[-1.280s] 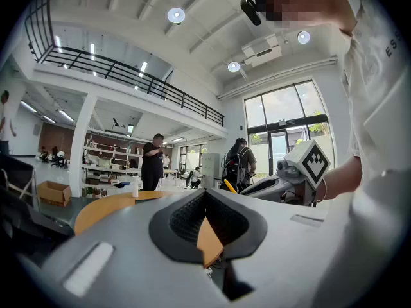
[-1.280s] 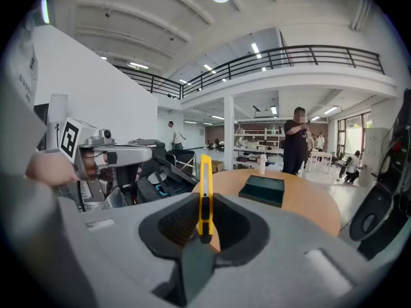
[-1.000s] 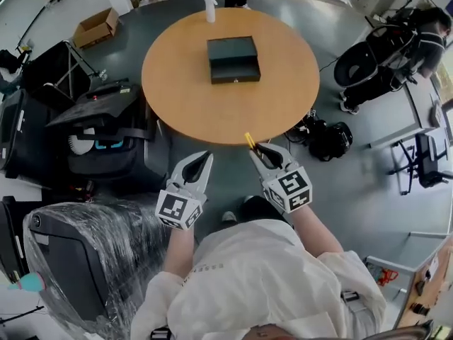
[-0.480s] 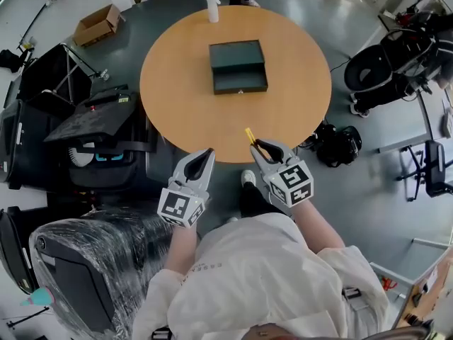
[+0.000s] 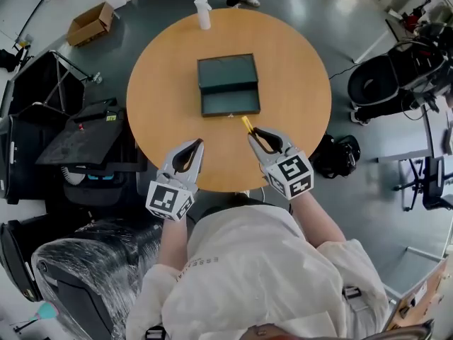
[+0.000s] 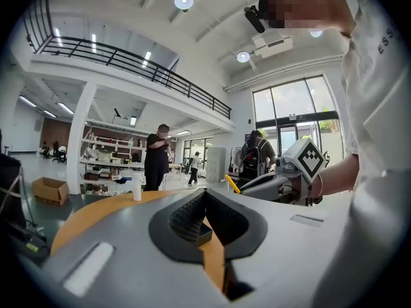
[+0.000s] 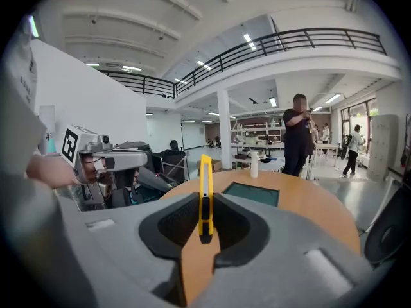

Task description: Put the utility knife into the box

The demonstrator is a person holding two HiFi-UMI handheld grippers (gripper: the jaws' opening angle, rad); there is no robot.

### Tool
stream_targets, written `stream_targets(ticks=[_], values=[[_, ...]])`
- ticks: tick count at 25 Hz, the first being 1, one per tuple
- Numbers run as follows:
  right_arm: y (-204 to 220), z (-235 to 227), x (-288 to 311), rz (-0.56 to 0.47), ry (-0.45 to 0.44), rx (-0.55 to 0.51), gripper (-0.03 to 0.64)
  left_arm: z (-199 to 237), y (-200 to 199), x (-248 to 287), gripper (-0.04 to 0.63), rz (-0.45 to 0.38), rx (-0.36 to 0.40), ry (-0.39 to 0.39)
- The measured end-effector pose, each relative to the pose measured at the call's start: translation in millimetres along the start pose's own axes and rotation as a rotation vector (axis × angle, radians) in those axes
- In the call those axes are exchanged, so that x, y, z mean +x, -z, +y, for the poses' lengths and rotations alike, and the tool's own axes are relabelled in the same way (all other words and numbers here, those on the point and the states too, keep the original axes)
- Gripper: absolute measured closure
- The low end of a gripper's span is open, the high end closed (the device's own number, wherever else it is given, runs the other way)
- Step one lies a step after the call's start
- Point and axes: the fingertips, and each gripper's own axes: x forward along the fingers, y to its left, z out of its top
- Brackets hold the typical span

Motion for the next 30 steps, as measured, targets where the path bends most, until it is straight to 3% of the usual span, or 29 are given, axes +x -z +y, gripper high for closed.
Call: stream_targets(ticks=[4,19,23,30], values=[[2.3,-22.1,15.1,0.029,0.005,0.017,0.561,13.5,0.7,22.3,0.578,0.004,-0.015,-0.003],[14.9,-56.5,90.8,0.147,0.078,0.05,0.561,59.2,20.9,77.0,0.578,0.08,-0.049,0.152],[33.1,-71.6,132.2,0.225,0.057,0.028,0.561,71.0,48.4,85.1,0.578,0.123,-0.016,0.187],[103.0,-91.6,209.0,0.465,-0.02,-0.003,0.56,103.3,61.8,101.7,0.578,0.129,-0.083,0.141]])
